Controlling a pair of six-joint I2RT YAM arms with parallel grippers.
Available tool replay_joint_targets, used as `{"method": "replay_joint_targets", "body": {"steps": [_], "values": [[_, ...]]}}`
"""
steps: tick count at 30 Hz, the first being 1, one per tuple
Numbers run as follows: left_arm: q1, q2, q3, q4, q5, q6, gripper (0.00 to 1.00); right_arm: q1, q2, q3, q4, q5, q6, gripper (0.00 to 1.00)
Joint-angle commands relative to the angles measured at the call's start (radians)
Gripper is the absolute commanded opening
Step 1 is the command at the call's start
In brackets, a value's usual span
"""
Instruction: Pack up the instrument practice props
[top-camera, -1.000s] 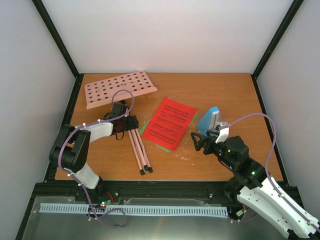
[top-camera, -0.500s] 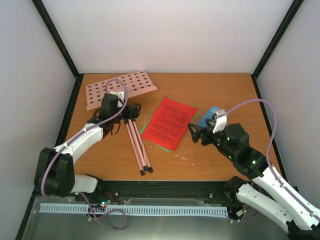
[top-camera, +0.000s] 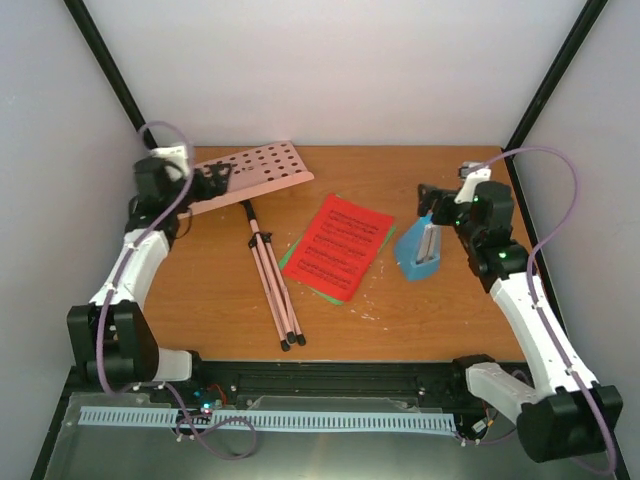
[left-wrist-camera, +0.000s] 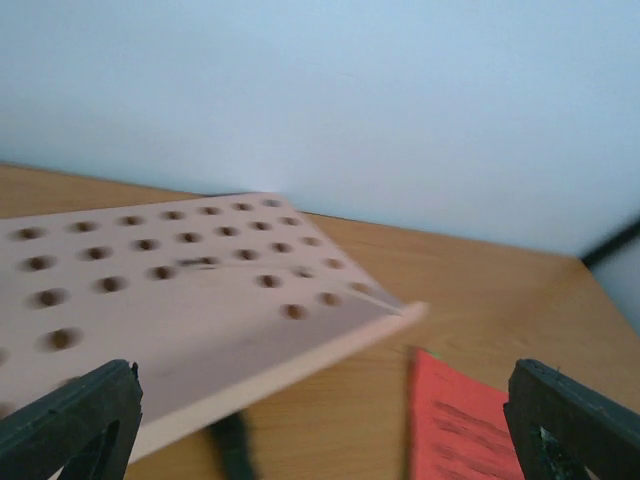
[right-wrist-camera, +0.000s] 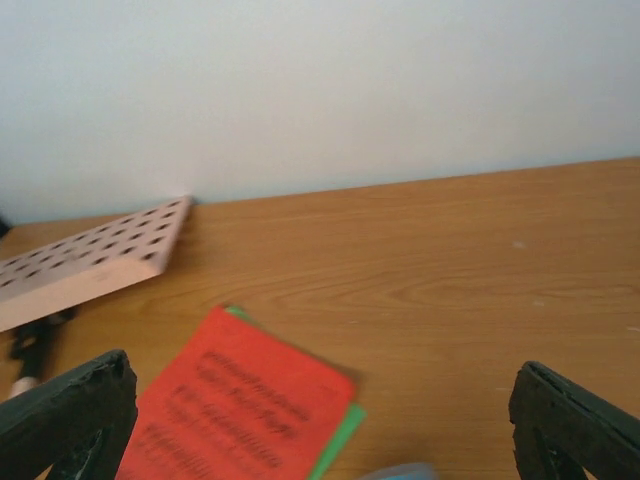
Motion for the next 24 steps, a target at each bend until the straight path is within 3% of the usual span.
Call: {"method": "replay_joint_targets", "body": {"steps": [1,4,6,10,14,17,20,24], "values": [[0.226,-0.041,-0.111,0.122,0.123,-0.085,1.00,-0.215,0.029,-0.020,0.069,-0.104,-0.026,1.00],[0.378,-0.112,-0.238,0.238,0.071,-0.145,1.00,-0.444,0.058,-0.099,0.142,-0.238,0.041,1.00],[0.398,-0.176,-0.349,0.322,-0.079,-0.146,0.99,-0.519,0.063,-0.153,0.194,-0.235,0.056,1.00],[0.398,-0.297,-0.605,0.573,-0.281,-0.089,0.99,-0.537,0.044,-0.337,0.425,-0.102,-0.006,1.00],[0.398,-0.274,-0.865,0.896,-0.272,0.005,0.99,-0.536,0.052,-0.546,0.769,-0.022,-0.003,1.00],[0.395,-0.139,-0.867,1.012,-0.221,0.006,0.99,-0.536,0.091,-0.682,1.038,-0.006,0.022,1.00],[0.369,-0.051,-0.780,0.958,-0.181,0.025,1.00,-0.533,0.159,-0.770,1.255,-0.029,0.019,1.00],[0.348,-0.019,-0.780,1.006,-0.163,0.047,0.99,-0.515,0.247,-0.761,1.319,-0.098,0.005,1.00]]}}
